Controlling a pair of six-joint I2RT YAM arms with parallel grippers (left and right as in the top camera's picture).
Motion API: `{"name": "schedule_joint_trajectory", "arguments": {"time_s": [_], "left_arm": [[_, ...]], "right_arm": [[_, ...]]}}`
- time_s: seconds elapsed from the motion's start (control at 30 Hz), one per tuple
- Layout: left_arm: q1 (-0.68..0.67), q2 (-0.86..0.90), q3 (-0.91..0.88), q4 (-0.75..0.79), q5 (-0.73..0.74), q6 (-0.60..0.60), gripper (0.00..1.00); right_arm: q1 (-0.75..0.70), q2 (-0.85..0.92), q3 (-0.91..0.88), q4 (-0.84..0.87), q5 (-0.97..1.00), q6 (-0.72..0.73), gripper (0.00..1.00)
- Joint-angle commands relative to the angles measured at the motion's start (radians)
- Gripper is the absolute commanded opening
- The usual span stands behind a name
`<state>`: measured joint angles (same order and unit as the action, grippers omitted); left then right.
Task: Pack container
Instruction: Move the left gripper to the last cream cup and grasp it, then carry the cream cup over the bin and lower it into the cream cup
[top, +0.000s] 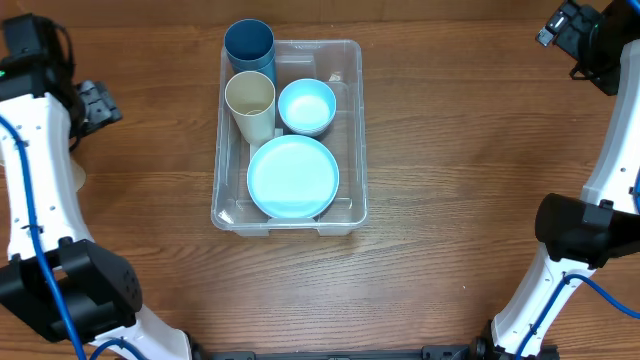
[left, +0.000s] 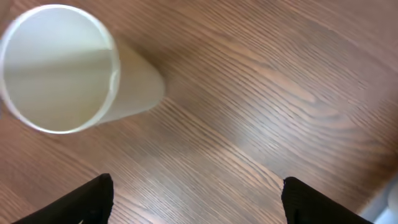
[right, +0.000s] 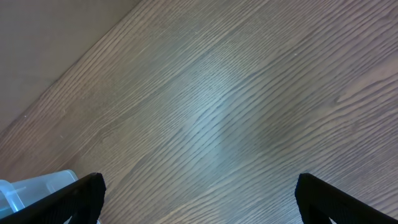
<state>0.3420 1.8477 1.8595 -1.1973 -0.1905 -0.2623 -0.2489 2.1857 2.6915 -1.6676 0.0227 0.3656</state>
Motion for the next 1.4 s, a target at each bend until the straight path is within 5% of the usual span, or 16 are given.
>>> {"name": "schedule_joint_trajectory", "arguments": {"time_s": [0.0,0.4,0.6,0.63,0.7,0.8,1.13,1.37], "left_arm": [[0.054,-0.029,0.017,0.032,0.008,-0.031,0.87],[0.124,0.044,0.017,0.178,-0.04,0.002,0.85],[0.129,0.173,0.017,0.175,-0.051,0.001,0.73],[0.129,0.205,0.017,0.165,-0.044,0.0,0.68],[0.129,0.229,0.017,0.158,-0.04,-0.001,0.37],[0.129,0.224,0.017,0.156,-0.011,0.0,0.04],[0.087,0.039,0.018,0.086,0.106,0.001,0.04],[-0.172,-0.279,0.018,0.071,0.154,0.138,0.04]], "right_arm": [[-0.005,0.002,0.004,0.005,0.002,0.005,1.0],[-0.005,0.002,0.004,0.005,0.002,0.005,1.0],[-0.005,0.002,0.004,0.005,0.002,0.005,1.0],[-0.005,0.002,0.004,0.005,0.002,0.005,1.0],[-0.005,0.002,0.004,0.005,0.002,0.005,1.0],[-0.005,0.002,0.004,0.005,0.002,0.005,1.0],[-0.005,0.002,0.004,0.005,0.002,0.005,1.0],[-0.005,0.002,0.004,0.005,0.002,0.005,1.0]]}}
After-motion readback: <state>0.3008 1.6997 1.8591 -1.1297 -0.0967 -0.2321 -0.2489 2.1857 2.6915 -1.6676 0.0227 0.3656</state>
